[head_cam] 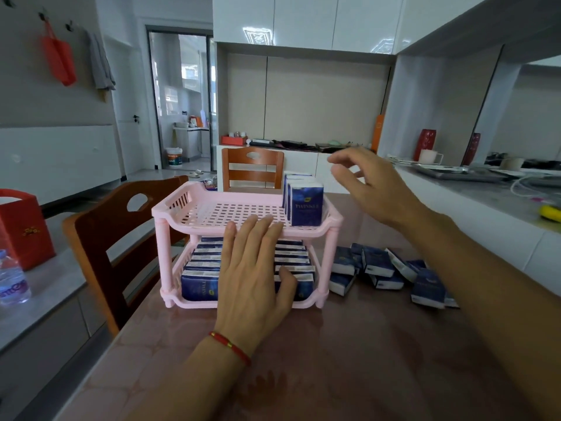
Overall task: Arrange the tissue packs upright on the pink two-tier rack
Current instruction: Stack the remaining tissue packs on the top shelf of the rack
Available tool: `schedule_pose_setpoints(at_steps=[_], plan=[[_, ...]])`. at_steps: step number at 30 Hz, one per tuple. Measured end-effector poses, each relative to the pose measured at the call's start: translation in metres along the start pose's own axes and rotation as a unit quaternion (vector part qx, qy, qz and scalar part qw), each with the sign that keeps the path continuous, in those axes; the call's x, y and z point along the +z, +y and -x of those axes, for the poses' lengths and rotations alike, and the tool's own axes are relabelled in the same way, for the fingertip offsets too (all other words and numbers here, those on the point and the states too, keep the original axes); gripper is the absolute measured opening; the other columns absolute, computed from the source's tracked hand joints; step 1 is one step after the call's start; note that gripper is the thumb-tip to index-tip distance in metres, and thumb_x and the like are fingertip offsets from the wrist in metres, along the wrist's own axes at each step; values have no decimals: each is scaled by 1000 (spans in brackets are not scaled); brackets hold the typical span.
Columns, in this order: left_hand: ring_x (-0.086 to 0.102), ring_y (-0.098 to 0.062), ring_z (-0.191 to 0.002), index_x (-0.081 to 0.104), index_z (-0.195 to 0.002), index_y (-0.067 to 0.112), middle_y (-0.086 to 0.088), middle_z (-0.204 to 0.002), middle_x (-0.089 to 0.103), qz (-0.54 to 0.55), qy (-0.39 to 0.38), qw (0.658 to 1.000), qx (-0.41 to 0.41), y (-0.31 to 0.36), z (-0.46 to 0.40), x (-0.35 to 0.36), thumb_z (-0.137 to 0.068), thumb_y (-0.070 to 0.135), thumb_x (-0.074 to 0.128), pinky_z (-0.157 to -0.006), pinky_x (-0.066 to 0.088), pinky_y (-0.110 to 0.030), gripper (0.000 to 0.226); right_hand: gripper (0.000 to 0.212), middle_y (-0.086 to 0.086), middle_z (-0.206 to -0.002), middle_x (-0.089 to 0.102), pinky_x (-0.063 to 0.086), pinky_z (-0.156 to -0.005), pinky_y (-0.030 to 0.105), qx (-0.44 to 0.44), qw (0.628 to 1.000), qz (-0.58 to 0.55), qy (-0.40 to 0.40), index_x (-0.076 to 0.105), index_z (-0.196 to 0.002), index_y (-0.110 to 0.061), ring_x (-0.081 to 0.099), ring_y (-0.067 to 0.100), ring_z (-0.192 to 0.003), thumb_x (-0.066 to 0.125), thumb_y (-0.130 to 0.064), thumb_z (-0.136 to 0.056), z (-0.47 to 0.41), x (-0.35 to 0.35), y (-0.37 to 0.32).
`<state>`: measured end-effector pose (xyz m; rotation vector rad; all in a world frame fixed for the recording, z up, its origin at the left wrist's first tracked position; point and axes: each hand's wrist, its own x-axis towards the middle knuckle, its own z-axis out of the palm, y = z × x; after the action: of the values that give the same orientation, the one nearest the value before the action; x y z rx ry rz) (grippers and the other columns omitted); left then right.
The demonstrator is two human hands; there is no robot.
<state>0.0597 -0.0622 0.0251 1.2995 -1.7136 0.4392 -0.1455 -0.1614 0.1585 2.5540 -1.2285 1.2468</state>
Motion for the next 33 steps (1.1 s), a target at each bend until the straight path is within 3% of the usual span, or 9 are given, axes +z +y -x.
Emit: schedule_pose_setpoints(at_steps=[6, 10, 15, 19, 22, 24, 27, 30, 33], plan=[[31, -29, -149, 49, -143, 9, -11, -153, 44, -7, -4, 999, 40, 7, 2, -2, -81, 19, 60, -124, 13, -56, 63, 26, -3, -110, 62, 49, -86, 33, 58, 995, 81, 4, 65, -117, -17, 58, 13, -98, 51, -29, -99, 109, -37, 55], [39, -28, -143, 54, -139, 7, -11, -149, 49, 56, -48, 991, 114, 37, 10, 0, -83, 18, 57, -123, 23, -49, 57, 15, -1, -103, 66, 47, -80, 37, 139, 969, 201, -23, 68, -104, -21, 58, 23, -97, 64, -20, -89, 189, -64, 94], [47, -23, -132, 59, -129, 12, -3, -136, 56, 116, -165, 963, 180, 86, 25, 20, -74, 12, 63, -118, 30, -33, 56, 30, 1, -112, 67, 45, -87, 43, 244, 923, 291, -61, 69, -111, -26, 56, 26, -107, 65, -35, -83, 241, -89, 109], [51, -15, -122, 58, -124, 22, 5, -127, 55, 147, -241, 945, 164, 121, 31, 47, -77, 23, 62, -105, 41, -29, 47, 45, 8, -126, 56, 45, -92, 46, 394, 876, 279, 17, 61, -119, -24, 47, 33, -120, 63, -45, -80, 258, -91, 113], [51, -17, -117, 62, -120, 20, 2, -123, 59, 165, -264, 939, 147, 153, 31, 69, -75, 21, 67, -100, 28, -9, 45, 66, 15, -134, 42, 42, -94, 49, 458, 827, 327, -6, 42, -135, -20, 41, 37, -123, 61, -51, -81, 265, -92, 115], [52, -18, -112, 64, -119, 16, -2, -119, 62, 160, -263, 939, 151, 172, 29, 80, -73, 18, 71, -92, 19, -1, 46, 67, 20, -138, 39, 41, -97, 53, 482, 809, 334, -37, 34, -139, -16, 41, 41, -124, 54, -52, -87, 270, -92, 119], [54, -18, -112, 62, -122, 18, 0, -121, 61, 149, -272, 936, 169, 181, 30, 87, -76, 21, 70, -88, 22, -8, 46, 67, 23, -141, 39, 42, -99, 55, 494, 812, 308, -49, 32, -139, -16, 40, 43, -125, 57, -51, -87, 279, -97, 130], [48, -11, -112, 63, -120, 19, 2, -121, 60, 169, -265, 937, 154, 174, 33, 86, -77, 18, 70, -93, 22, 0, 44, 65, 20, -135, 44, 44, -96, 51, 500, 820, 276, -32, 38, -132, -14, 41, 40, -121, 60, -52, -84, 277, -103, 129], [47, -11, -114, 63, -119, 18, 2, -122, 60, 193, -250, 940, 128, 168, 35, 82, -79, 16, 67, -97, 18, 4, 41, 51, 16, -124, 53, 44, -90, 49, 463, 828, 311, 54, 47, -123, -17, 48, 38, -114, 57, -49, -84, 269, -109, 116]])
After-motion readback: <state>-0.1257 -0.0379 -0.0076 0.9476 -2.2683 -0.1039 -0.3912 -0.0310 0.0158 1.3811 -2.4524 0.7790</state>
